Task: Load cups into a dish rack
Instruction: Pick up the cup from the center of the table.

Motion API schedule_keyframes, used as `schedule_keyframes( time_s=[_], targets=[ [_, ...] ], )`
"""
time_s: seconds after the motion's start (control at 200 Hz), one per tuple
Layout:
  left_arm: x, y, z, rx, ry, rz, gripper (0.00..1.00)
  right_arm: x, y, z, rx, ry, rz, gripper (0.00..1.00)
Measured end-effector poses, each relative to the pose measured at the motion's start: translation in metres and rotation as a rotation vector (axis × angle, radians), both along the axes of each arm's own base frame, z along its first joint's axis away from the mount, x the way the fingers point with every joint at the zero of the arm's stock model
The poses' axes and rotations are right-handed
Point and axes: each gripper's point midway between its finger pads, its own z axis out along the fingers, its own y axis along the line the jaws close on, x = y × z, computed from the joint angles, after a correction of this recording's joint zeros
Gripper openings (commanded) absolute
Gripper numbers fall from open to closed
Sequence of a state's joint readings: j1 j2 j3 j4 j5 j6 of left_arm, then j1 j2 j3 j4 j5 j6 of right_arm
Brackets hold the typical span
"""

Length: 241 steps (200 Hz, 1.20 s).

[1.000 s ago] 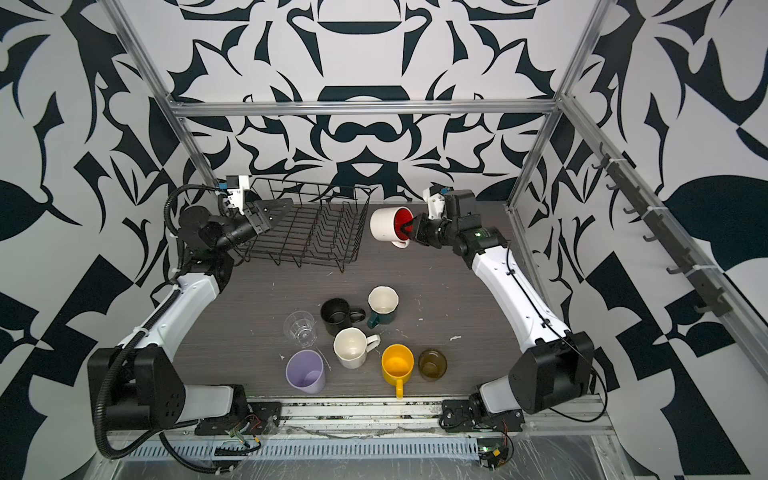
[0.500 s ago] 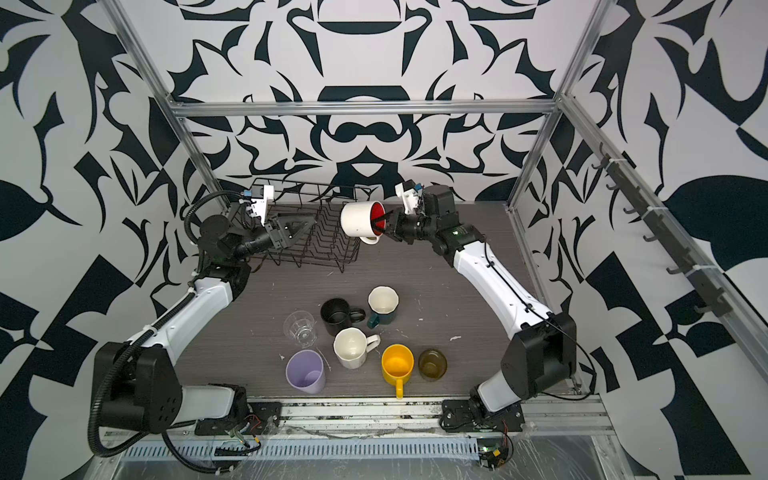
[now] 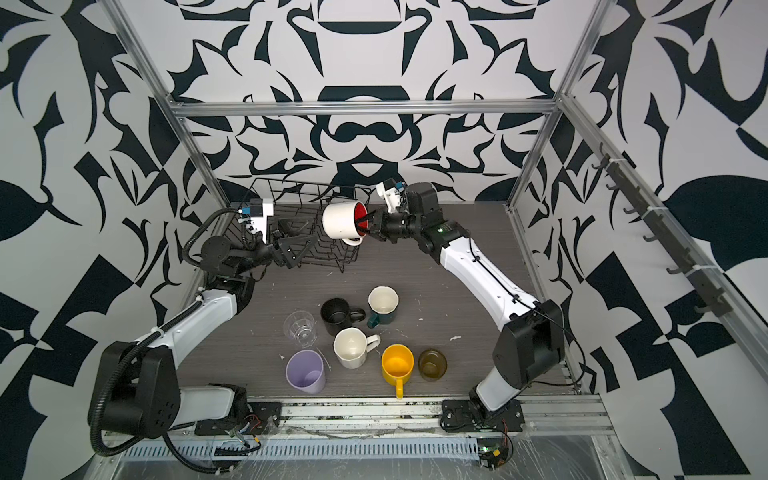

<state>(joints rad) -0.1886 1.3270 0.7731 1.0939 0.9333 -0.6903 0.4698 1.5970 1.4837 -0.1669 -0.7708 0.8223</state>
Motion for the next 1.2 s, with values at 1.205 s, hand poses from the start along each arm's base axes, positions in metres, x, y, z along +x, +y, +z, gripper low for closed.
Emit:
schedule_keyframes(
  time_s=[1.205],
  targets=[
    [-0.029,-0.012,0.001,0.01,-0.08,-0.181,1.0,-0.056,0.069,-0.004,0.05,0.025,0.304,0.0]
  ],
)
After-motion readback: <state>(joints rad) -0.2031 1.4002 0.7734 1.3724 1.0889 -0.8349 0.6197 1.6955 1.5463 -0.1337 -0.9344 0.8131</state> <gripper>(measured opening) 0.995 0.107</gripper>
